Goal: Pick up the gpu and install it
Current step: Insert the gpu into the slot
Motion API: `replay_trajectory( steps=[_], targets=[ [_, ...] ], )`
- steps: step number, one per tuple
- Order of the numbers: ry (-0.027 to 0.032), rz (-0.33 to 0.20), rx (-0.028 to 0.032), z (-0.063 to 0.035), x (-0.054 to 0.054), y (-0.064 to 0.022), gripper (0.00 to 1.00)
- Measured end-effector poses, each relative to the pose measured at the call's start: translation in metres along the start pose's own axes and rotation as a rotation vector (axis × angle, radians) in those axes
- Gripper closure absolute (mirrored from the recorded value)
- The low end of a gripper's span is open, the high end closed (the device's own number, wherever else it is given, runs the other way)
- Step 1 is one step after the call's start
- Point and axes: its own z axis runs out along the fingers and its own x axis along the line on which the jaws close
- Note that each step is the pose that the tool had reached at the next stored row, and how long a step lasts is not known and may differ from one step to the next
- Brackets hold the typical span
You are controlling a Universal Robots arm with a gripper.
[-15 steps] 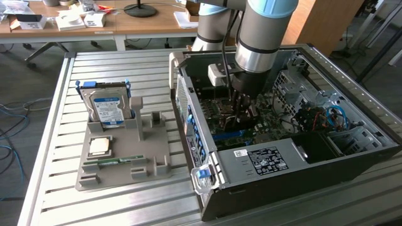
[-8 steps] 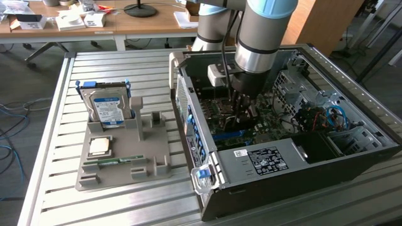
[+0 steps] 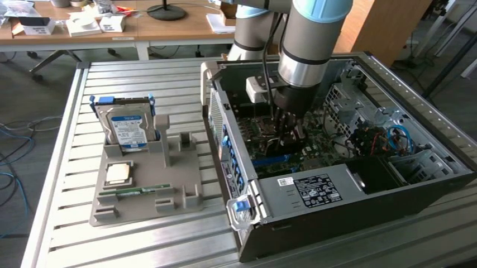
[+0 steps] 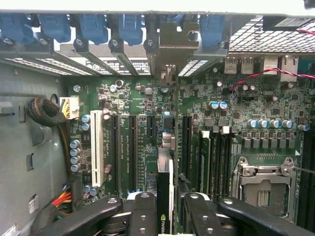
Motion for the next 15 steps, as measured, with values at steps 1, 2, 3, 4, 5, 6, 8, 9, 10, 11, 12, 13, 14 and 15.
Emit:
replay_trajectory(
  steps=[1,2,3,4,5,6,8,9,10,11,12,13,14,15],
  targets=[
    [0.0002,0.000,-0.0001,0.0000,0.0000,0.0000,0.74],
    [0.0001,0.000,-0.0001,0.0000,0.0000,0.0000,0.74],
    [0.0000,0.000,0.0000,0.0002,0.0000,0.0001,0.74],
    [-0.0004,0.000,0.0002,0.0008,-0.0001,0.0001,0.74],
    [-0.0003,0.000,0.0001,0.0010,0.0000,0.0002,0.74],
    [0.0000,0.000,0.0000,0.0011,0.0000,0.0002,0.74],
    [0.0000,0.000,0.0000,0.0020,-0.0001,0.0005,0.74],
    [0.0000,0.000,0.0000,0.0020,-0.0001,0.0005,0.74],
    [0.0000,0.000,-0.0004,0.0020,-0.0001,0.0005,0.74],
    [0.0000,0.000,-0.0013,0.0020,-0.0001,0.0005,0.74],
    [0.0000,0.000,-0.0024,0.0020,-0.0001,0.0004,0.74],
    [-0.0001,0.000,-0.0034,0.0020,-0.0001,0.0003,0.74],
    [0.0000,0.000,-0.0045,0.0020,-0.0001,0.0002,0.74],
    [0.0001,0.000,-0.0055,0.0020,-0.0001,0.0001,0.74]
  ],
)
